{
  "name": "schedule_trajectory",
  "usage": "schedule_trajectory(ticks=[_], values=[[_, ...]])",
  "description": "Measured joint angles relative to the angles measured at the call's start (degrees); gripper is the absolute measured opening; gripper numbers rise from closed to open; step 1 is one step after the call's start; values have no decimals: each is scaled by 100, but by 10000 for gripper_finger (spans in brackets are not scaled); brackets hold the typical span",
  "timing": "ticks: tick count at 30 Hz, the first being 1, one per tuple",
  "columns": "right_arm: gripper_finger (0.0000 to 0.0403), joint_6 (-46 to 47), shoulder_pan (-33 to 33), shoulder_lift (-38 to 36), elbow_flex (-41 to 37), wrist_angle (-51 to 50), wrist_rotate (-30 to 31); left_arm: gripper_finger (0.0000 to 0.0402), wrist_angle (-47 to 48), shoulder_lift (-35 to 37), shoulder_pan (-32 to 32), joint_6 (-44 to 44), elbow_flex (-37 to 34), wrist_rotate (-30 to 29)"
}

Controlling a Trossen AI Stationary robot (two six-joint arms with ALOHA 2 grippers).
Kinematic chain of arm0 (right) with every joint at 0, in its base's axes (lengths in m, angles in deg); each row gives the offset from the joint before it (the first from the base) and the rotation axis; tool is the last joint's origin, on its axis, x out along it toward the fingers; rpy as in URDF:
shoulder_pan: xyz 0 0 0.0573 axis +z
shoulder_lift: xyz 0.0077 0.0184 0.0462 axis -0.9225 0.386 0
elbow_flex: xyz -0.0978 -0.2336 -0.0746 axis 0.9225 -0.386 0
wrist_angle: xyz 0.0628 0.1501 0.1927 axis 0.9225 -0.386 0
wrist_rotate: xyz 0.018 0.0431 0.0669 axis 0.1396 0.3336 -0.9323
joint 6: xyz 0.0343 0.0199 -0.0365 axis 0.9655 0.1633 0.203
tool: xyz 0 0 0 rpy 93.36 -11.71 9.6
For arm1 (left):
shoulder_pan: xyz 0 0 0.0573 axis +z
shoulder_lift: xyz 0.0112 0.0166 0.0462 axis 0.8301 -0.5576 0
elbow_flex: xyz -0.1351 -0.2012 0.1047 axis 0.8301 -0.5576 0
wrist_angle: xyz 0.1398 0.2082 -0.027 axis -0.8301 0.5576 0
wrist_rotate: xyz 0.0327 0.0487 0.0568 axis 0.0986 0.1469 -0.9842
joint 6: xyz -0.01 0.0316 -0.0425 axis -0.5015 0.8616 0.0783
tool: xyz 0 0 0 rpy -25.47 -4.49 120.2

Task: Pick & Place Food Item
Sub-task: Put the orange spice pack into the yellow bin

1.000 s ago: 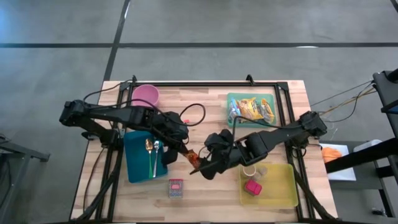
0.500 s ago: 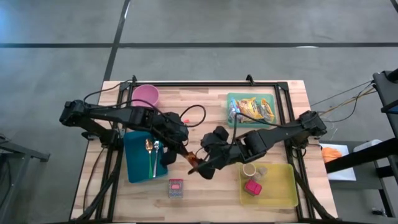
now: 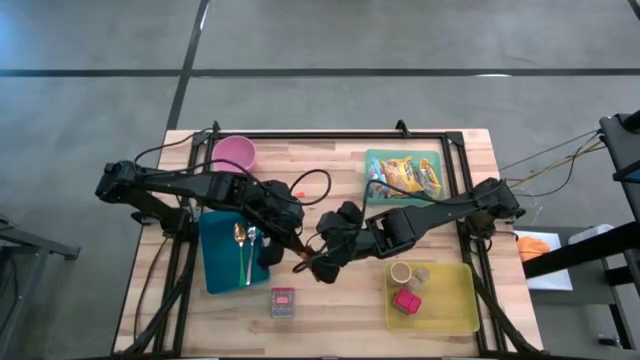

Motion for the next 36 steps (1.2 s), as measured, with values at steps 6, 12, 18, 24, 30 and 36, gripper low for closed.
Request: schedule_trajectory(ticks=[6, 12, 18, 24, 30, 36], values=[[389, -114, -38, 80, -2, 42, -44, 0, -15, 4, -7, 88, 0, 70], [345, -134, -75, 80, -2, 49, -89, 0, -18, 7, -7, 113, -9, 93], [207, -135, -93, 80, -2, 54, -144, 0, -21, 7, -5, 21, -11, 56], [37, -182, -93, 80, -2, 36, -144, 26, -16, 7, -7, -193, -15, 36], [17, -284, -104, 80, -9, 83, -355, 51, -13, 15, -47, -181, -15, -227], [17, -415, 5, 80, -11, 97, -388, 4, 11, 17, -122, -153, -15, -362]])
